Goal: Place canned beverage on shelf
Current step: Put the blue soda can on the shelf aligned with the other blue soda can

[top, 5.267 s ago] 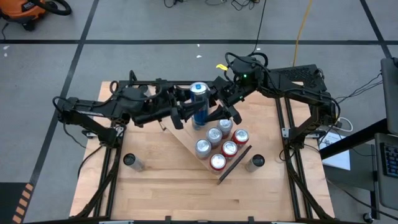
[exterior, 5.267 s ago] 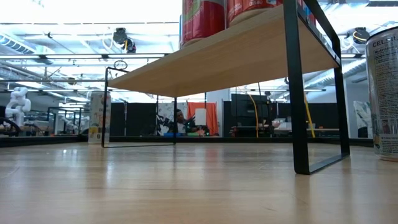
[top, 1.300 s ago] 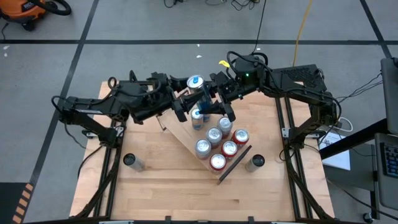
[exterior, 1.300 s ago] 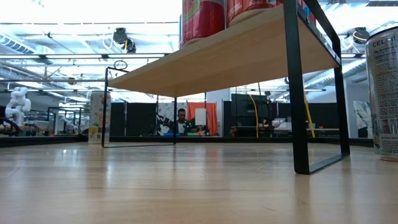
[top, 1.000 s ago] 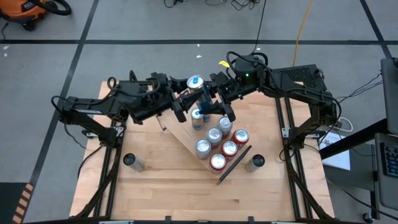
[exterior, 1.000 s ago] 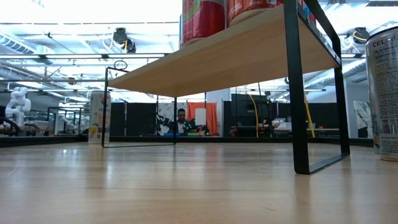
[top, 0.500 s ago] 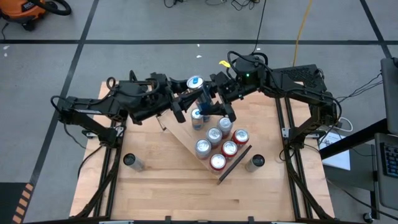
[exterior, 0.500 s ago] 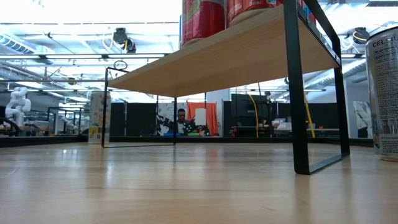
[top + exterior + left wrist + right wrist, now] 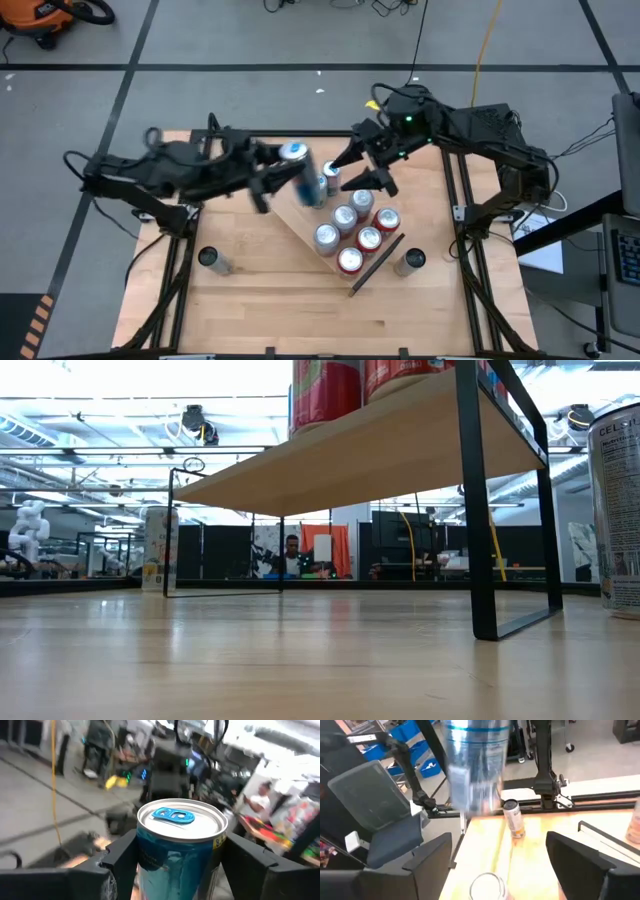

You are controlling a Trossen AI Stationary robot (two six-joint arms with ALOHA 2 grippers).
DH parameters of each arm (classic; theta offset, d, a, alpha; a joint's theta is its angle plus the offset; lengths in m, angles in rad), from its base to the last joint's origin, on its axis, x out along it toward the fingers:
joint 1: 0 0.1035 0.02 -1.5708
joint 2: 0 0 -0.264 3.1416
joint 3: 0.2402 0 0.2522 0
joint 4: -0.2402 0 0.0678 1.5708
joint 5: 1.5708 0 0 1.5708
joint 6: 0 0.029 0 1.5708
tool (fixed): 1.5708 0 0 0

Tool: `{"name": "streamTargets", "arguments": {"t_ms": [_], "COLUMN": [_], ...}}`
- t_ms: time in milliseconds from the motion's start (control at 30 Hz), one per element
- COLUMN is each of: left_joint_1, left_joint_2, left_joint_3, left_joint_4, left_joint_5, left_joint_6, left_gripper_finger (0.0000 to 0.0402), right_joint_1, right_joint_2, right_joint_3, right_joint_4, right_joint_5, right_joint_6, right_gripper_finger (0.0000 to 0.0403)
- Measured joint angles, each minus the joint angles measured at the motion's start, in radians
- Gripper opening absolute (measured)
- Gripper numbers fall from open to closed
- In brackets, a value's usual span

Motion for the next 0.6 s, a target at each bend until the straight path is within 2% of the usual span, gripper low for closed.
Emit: {"name": "streamTargets", "arguments": {"t_ms": [167,300,433,600], "left_joint_1": [-0.082,-0.134,-0.160,-0.162], "left_joint_2": [-0.098,-0.120,-0.120,-0.119], "left_joint_3": [0.002,-0.017,-0.100,-0.295], "left_joint_4": [-0.181,-0.289,-0.291,-0.213], "left_joint_5": [-0.099,-0.209,-0.312,-0.462], "left_joint_6": [-0.049,-0.048,-0.025,-0.085], "left_gripper_finger": [0.0238,0.0238,0.0238,0.0238], "right_joint_1": [-0.015,-0.023,-0.023,-0.022], "right_joint_2": [-0.067,-0.115,-0.160,-0.204], "right_joint_3": [0.000,0.000,0.000,0.000], "right_joint_4": [-0.080,-0.141,-0.199,-0.231], "right_joint_5": [0.006,0.008,0.010,0.032], "right_joint_6": [-0.039,-0.040,-0.027,0.011], "right_gripper_finger": [0.0302,0.0302,0.0302,0.0302]}}
